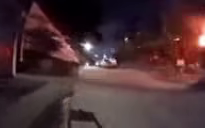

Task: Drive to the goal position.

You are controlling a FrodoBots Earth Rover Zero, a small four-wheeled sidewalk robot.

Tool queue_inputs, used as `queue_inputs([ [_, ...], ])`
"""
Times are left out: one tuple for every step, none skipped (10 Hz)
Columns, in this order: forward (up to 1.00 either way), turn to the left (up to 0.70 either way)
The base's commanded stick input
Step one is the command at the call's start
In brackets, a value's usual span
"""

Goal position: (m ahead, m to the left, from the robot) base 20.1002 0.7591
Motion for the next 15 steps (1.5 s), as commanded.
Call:
queue_inputs([
  [0.7,0.0],
  [0.7,0.0],
  [0.7,0.0],
  [0.7,0.0],
  [0.7,0.0],
  [0.7,0.0],
  [0.7,0.19],
  [0.7,0.35],
  [0.7,0.35],
  [0.7,0.24],
  [0.7,0.11],
  [0.7,0.0],
  [0.7,0.0],
  [0.7,0.0],
  [0.7,0.0],
])
